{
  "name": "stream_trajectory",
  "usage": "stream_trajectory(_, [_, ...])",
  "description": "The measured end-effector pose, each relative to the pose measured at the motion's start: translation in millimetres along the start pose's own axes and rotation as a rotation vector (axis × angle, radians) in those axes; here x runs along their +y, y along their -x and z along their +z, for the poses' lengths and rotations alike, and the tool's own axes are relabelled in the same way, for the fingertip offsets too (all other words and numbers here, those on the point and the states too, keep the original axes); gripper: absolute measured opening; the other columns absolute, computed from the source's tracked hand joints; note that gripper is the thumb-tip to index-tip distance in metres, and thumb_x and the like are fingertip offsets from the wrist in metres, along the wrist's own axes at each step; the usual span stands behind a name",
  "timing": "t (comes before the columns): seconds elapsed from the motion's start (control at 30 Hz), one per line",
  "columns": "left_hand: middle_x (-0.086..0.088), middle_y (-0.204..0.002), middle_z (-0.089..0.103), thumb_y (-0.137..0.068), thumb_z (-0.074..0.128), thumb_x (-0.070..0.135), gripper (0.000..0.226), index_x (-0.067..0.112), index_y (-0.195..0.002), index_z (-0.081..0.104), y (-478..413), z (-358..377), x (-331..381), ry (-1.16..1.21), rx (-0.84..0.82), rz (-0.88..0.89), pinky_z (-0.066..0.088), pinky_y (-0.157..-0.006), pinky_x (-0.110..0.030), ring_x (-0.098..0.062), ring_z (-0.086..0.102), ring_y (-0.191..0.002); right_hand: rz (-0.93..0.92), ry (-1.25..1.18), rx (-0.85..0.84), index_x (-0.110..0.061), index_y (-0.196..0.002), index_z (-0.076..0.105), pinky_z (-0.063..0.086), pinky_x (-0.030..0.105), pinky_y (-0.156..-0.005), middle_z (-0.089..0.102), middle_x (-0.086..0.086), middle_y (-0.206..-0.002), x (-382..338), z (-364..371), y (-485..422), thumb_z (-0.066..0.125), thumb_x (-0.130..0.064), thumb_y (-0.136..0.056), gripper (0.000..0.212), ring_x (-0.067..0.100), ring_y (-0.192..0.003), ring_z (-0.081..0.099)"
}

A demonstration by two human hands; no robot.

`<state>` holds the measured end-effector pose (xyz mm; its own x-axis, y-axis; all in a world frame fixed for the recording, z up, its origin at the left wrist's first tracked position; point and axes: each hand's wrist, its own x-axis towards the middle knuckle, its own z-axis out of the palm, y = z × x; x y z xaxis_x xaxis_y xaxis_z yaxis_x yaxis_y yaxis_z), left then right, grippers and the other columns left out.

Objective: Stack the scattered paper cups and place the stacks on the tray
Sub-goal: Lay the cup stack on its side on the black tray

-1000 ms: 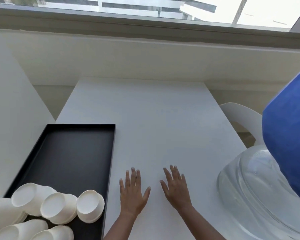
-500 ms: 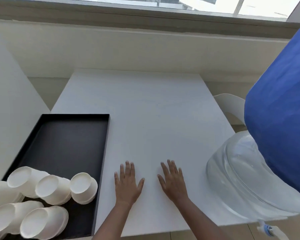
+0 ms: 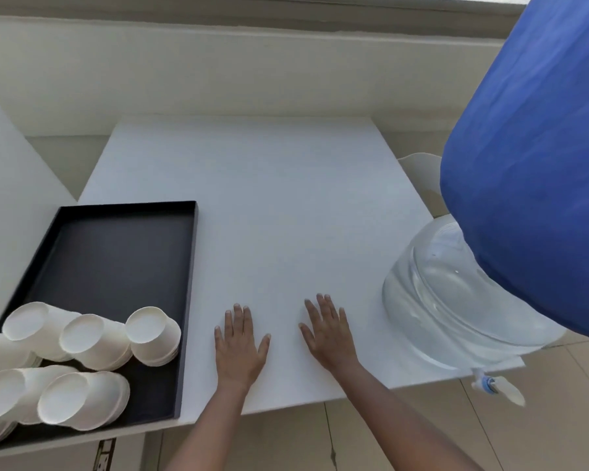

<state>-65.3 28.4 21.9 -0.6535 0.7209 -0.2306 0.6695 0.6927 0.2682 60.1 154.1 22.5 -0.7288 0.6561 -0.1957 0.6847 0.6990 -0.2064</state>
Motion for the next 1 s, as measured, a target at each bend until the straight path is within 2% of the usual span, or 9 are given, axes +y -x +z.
stream_trajectory(0.3, [-0.005,-0.155,-0.017,-0.096,0.024,0.046,0.068,0.017,-0.139,-0.02,13,6,-13,0.02,0.105,0.011,-0.007,-0.117,-0.041,-0.024,-0.012,-0.144,-0.004,-0.019,-0.008,-0.018,-0.148,0.002,0.001,0.043,-0.117,-0.002,0.009,-0.158,-15,9,10,0.022,-0.041,-0.099,0.057,0.022,-0.145,-0.004])
stream_trajectory(0.33, [-0.004,-0.154,-0.018,-0.095,0.02,0.05,0.067,0.017,-0.139,-0.019,13,7,-14,0.026,0.111,0.005,-0.008,-0.116,-0.041,-0.023,-0.013,-0.144,-0.008,-0.02,-0.007,-0.018,-0.147,0.001,0.0,0.043,-0.117,-0.003,0.009,-0.158,-18,10,9,0.022,-0.041,-0.099,0.057,0.022,-0.145,-0.005])
stream_trajectory(0.4, [-0.002,-0.15,-0.024,-0.083,-0.007,0.061,0.072,0.017,-0.138,-0.02,14,8,-17,0.023,0.12,-0.004,-0.011,-0.115,-0.039,-0.022,-0.015,-0.143,-0.019,-0.015,-0.005,-0.017,-0.147,0.0,-0.001,0.042,-0.117,-0.004,0.008,-0.158,-25,12,7,0.021,-0.041,-0.099,0.058,0.022,-0.145,-0.006])
stream_trajectory(0.47, [0.0,-0.146,-0.029,-0.062,-0.033,0.068,0.092,0.017,-0.137,-0.022,14,10,-18,0.04,0.118,-0.009,-0.017,-0.113,-0.037,-0.015,-0.025,-0.14,-0.026,-0.018,0.002,-0.017,-0.147,-0.002,-0.002,0.042,-0.117,-0.005,0.008,-0.158,-31,14,5,0.021,-0.041,-0.099,0.058,0.022,-0.145,-0.007])
stream_trajectory(0.5, [0.001,-0.145,-0.029,-0.056,-0.04,0.068,0.098,0.017,-0.138,-0.021,13,11,-20,0.056,0.122,-0.011,-0.02,-0.112,-0.035,-0.012,-0.032,-0.136,-0.029,-0.02,0.005,-0.017,-0.147,-0.002,-0.003,0.043,-0.117,-0.005,0.008,-0.157,-34,15,4,0.021,-0.041,-0.099,0.058,0.022,-0.145,-0.008])
stream_trajectory(0.6, [0.0,-0.148,-0.022,-0.057,-0.039,0.069,0.103,0.017,-0.141,-0.012,13,12,-25,0.082,0.134,0.01,-0.028,-0.106,-0.03,-0.009,-0.04,-0.129,-0.032,-0.029,0.013,-0.016,-0.147,-0.002,-0.005,0.044,-0.117,-0.006,0.008,-0.157,-41,18,1,0.022,-0.041,-0.099,0.059,0.022,-0.145,-0.009])
stream_trajectory(0.73, [-0.001,-0.151,-0.016,-0.062,-0.033,0.071,0.1,0.016,-0.142,-0.009,13,13,-30,0.085,0.143,0.023,-0.028,-0.107,-0.03,-0.002,-0.045,-0.125,-0.02,-0.03,0.016,-0.016,-0.147,-0.002,-0.008,0.044,-0.116,-0.007,0.007,-0.157,-44,25,0,0.021,-0.043,-0.099,0.06,0.021,-0.144,-0.01])
stream_trajectory(0.9, [-0.002,-0.152,-0.018,-0.059,-0.037,0.07,0.098,0.018,-0.14,-0.015,11,11,-32,0.062,0.134,0.017,-0.027,-0.108,-0.031,0.002,-0.051,-0.118,-0.004,-0.03,0.02,-0.017,-0.147,-0.003,-0.009,0.043,-0.116,-0.007,0.006,-0.157,-45,31,-1,0.021,-0.044,-0.099,0.06,0.02,-0.144,-0.01])
stream_trajectory(1.0, [-0.007,-0.154,-0.005,-0.067,-0.029,0.07,0.099,0.015,-0.144,0.001,13,7,-31,0.134,0.198,0.049,-0.023,-0.109,-0.03,0.005,-0.048,-0.12,-0.004,-0.036,-0.003,-0.019,-0.147,-0.004,-0.009,0.043,-0.116,-0.008,0.006,-0.157,-44,26,0,0.021,-0.045,-0.098,0.06,0.02,-0.144,-0.011])
